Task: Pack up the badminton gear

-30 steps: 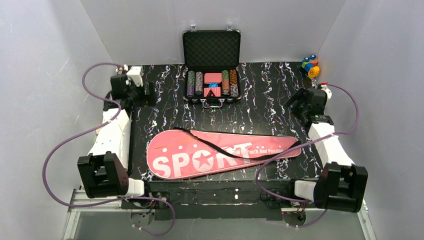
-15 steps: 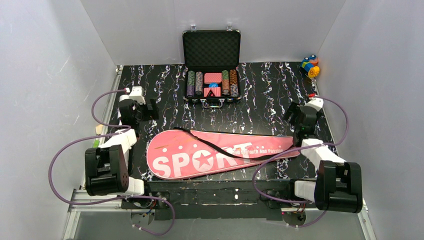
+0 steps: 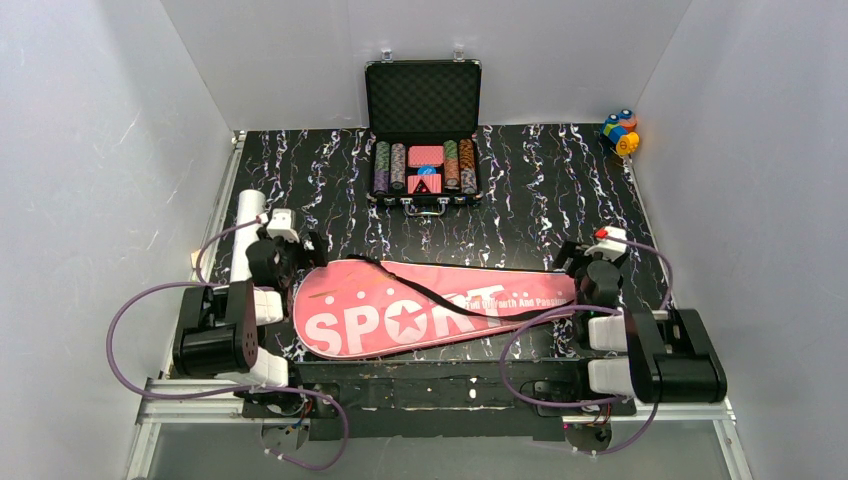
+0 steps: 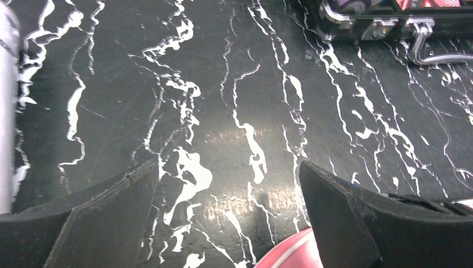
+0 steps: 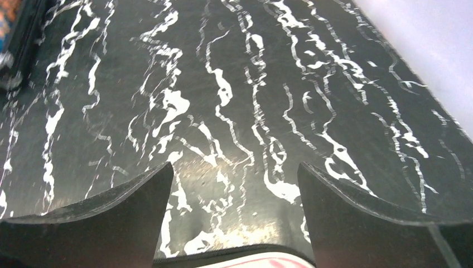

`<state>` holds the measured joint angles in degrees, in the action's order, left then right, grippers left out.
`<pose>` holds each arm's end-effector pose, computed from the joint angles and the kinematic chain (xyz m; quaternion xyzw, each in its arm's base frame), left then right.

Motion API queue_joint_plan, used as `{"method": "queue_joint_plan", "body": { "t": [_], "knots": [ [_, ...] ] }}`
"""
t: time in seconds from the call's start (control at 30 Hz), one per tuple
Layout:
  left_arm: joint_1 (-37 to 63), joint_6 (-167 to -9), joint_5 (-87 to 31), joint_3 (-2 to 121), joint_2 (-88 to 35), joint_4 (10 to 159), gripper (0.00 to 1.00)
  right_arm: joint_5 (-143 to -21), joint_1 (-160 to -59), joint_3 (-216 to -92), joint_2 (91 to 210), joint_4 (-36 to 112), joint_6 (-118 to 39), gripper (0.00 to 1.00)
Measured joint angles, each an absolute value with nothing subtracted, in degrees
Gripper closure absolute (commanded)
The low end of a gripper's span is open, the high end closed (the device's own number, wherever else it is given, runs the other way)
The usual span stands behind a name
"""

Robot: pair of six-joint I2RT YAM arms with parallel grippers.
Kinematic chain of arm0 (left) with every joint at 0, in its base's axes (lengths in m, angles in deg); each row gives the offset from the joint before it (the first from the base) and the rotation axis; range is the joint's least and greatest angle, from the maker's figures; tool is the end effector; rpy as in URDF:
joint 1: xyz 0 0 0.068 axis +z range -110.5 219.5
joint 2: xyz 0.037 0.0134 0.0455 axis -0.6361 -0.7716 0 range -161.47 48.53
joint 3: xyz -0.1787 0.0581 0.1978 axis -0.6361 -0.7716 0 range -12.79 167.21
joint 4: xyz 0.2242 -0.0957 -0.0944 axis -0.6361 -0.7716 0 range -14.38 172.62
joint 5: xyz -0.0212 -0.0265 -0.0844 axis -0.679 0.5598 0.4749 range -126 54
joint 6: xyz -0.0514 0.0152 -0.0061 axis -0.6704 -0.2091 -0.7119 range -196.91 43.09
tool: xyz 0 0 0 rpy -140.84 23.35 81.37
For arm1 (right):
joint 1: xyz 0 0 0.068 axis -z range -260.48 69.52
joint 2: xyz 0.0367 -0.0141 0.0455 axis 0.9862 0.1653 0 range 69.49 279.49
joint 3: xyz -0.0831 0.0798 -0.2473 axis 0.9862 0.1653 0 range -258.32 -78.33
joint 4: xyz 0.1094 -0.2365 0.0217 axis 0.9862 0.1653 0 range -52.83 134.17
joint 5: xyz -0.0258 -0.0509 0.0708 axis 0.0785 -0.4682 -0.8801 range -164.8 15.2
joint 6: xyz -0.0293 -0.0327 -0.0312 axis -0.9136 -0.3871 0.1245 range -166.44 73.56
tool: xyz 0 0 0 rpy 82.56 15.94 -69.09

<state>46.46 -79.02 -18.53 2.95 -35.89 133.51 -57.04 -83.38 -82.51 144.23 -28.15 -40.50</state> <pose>0.2417 0.0186 0.1369 0.0262 0.8031 -0.0979 0.5871 0.1963 -0.0009 0.1473 0.1234 0.7267 -0.0624 0.6729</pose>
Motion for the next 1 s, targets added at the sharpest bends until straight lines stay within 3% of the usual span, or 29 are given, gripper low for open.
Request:
{"method": "queue_joint_plan", "body": {
  "t": [0.13, 0.33, 1.0],
  "knots": [
    [45.9, -77.7, -16.7, 1.8, -37.7, 137.5, 0.02, -56.4, -86.9, -82.0, 148.1, -32.2, -43.1, 0.1],
    [45.4, -76.7, -16.1, 2.7, -37.7, 140.3, 0.02, -60.8, -79.2, -93.0, 146.5, -21.6, -41.4, 0.09],
    [45.4, -76.5, -16.0, 2.7, -37.7, 141.4, 0.02, -63.6, -78.6, -92.8, 145.7, -18.0, -40.6, 0.09]
  ]
}}
